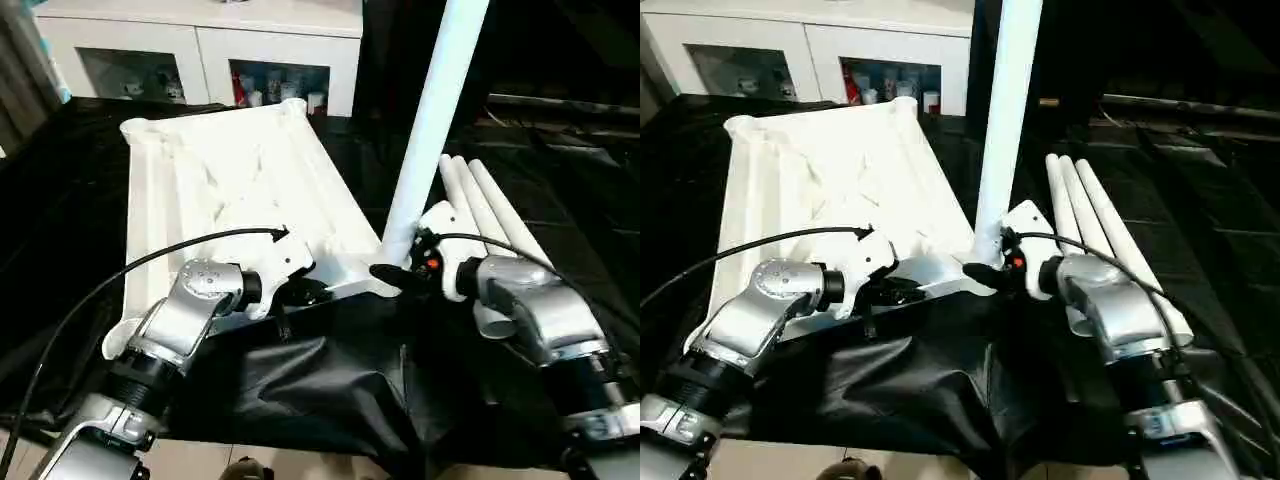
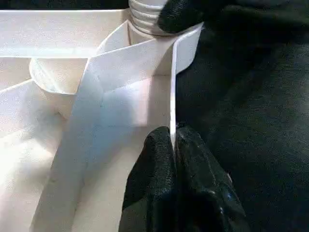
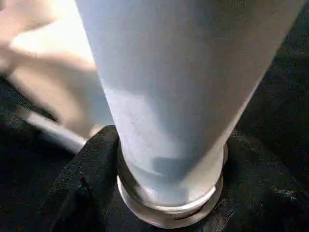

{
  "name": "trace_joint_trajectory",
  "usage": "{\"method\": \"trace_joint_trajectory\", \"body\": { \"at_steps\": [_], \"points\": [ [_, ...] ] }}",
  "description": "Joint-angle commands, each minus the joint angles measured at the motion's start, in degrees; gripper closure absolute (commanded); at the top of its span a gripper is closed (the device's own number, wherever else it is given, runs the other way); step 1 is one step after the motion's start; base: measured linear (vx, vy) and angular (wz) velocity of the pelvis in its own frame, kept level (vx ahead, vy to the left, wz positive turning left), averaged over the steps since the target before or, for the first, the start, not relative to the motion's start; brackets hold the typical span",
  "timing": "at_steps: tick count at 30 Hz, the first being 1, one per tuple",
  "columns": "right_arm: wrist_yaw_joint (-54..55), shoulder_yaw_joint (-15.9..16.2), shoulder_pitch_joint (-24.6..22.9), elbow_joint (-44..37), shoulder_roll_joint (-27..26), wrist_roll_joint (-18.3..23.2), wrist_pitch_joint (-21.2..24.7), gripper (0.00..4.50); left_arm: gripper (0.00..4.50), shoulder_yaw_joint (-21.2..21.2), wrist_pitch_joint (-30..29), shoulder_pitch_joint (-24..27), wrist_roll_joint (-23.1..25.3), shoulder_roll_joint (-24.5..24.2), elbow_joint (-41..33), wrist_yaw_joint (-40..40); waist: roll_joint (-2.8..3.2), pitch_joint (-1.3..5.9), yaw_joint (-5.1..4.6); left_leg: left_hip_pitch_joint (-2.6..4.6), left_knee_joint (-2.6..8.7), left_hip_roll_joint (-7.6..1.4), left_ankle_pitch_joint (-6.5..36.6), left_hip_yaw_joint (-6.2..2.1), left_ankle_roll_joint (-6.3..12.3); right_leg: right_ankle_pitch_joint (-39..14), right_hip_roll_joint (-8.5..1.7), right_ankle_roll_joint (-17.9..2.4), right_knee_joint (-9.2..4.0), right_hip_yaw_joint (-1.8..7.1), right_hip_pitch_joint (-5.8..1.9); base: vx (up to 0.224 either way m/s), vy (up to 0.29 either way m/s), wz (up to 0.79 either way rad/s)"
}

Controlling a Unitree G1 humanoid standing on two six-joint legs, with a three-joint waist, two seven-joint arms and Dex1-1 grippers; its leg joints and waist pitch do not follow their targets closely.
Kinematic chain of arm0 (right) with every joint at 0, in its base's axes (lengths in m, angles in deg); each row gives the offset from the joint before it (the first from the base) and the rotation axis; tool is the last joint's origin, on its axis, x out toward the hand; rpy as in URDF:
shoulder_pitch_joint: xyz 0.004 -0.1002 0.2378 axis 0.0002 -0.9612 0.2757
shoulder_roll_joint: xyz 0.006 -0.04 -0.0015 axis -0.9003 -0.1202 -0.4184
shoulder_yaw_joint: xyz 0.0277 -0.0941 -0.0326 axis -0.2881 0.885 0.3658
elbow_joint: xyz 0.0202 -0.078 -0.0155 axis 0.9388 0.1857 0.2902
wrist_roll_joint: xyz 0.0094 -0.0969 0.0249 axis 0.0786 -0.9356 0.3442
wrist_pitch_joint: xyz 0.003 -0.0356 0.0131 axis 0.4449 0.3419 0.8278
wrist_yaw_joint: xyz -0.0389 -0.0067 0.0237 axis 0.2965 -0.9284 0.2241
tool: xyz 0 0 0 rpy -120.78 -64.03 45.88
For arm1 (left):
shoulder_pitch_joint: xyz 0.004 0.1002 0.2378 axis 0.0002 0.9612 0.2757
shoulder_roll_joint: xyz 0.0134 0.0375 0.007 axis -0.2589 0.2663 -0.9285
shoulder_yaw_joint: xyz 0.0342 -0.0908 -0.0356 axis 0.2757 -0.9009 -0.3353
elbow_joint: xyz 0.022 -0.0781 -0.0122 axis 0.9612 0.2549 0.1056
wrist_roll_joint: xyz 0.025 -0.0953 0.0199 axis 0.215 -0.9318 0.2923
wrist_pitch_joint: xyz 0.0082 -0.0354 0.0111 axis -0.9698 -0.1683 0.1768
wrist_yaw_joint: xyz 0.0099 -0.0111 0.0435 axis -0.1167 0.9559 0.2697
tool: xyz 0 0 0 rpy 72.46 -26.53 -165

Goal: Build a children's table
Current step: Rotate leg to tighten

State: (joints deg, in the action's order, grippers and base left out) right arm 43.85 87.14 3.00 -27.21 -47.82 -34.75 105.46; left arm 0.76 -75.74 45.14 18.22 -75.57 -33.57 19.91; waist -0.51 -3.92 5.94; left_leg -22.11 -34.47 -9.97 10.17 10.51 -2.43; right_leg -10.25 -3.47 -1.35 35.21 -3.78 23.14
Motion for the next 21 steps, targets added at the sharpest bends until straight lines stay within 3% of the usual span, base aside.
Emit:
{"method": "trace_joint_trajectory", "body": {
  "at_steps": [1,3,5,8,11,13,15,17,21],
  "points": [
    [5.97,-1.83,0.5,4.01,-2.11,-0.34,-0.86,1.76,4.5,-1.24,0.33,-3.06,-0.39,2.19,-0.88,3.38,-0.19,4.31,-0.04,1.29,4.06,-3.47,7.89,-1.42,0.54,-11.14,-5.57,-11.33,-4.07,3.12,-2.71,0.0,0.0,0.0],
    [17.07,-5.26,1.95,10.49,-8.67,-0.3,-4.45,1.76,4.5,-2.8,-3.0,-5.72,1.55,6.26,3.83,12.39,-0.03,4.32,-0.39,1.53,4.06,-3.21,9.08,-1.36,-0.4,-11.96,-5.49,-11.67,-4.26,3.07,-2.61,0.0,0.0,0.0],
    [21.33,-6.89,2.86,13.03,-11.43,0.3,-6.04,1.76,4.5,-3.72,-4.76,-6.99,2.0,8.21,5.86,16.42,0.01,4.31,-0.55,1.57,4.12,-3.27,9.83,-1.4,-1.0,-12.7,-5.67,-11.58,-4.45,3.13,-2.64,0.0,0.0,0.0],
    [27.58,-7.42,5.36,18.48,-16.62,0.1,-10.49,1.76,4.5,-4.96,-5.7,-9.52,2.64,12.09,9.63,23.7,0.29,4.59,-0.56,1.41,4.06,-3.21,8.57,-1.44,-0.73,-9.89,-5.54,-11.48,-4.08,3.06,-2.83,0.0,0.0,0.0],
    [27.91,-7.65,7.35,21.94,-20.04,0.16,-13.18,1.76,4.5,-5.06,-6.48,-10.46,3.65,13.6,10.5,26.58,0.11,4.62,-0.62,1.21,4.05,-3.18,8.31,-1.39,0.05,-7.98,-5.57,-11.83,-3.96,3.04,-3.01,0.0,0.0,0.0],
    [27.82,-7.38,7.56,22.32,-20.22,-0.18,-13.56,1.76,4.5,-5.02,-6.64,-10.41,3.81,13.66,10.39,26.66,-0.01,4.65,-0.53,1.2,4.04,-3.18,8.32,-1.4,0.38,-8.21,-5.55,-11.69,-3.94,2.98,-3.17,0.0,0.0,0.0],
    [26.53,-7.55,8.27,23.45,-20.96,-0.47,-15.33,1.2,4.5,-4.83,-7.57,-9.98,3.82,13.66,9.7,26.42,-0.01,4.67,-0.47,1.22,4.02,-3.23,8.18,-1.37,0.79,-8.13,-5.63,-11.55,-3.94,3.01,-3.15,0.0,0.0,0.0],
    [25.75,-7.31,8.59,24.07,-20.89,-0.74,-16.39,1.06,4.5,-4.75,-7.52,-9.72,3.74,13.52,9.48,26.3,-0.1,4.6,-0.47,1.3,4.05,-3.23,8.75,-1.32,0.87,-8.87,-5.58,-11.5,-4.08,3.01,-3.04,0.0,0.0,0.0],
    [25.57,-5.99,9.1,24.17,-19.61,-2.58,-19.31,0.71,4.5,-4.56,-4.83,-9.64,3.13,13.46,9.75,25.34,-0.19,4.74,-1.3,0.43,4.19,-3.1,7.94,-1.76,1.21,-8.53,-5.67,-11.18,-3.78,2.72,-3.78,0.0,0.0,0.0]
  ]
}}
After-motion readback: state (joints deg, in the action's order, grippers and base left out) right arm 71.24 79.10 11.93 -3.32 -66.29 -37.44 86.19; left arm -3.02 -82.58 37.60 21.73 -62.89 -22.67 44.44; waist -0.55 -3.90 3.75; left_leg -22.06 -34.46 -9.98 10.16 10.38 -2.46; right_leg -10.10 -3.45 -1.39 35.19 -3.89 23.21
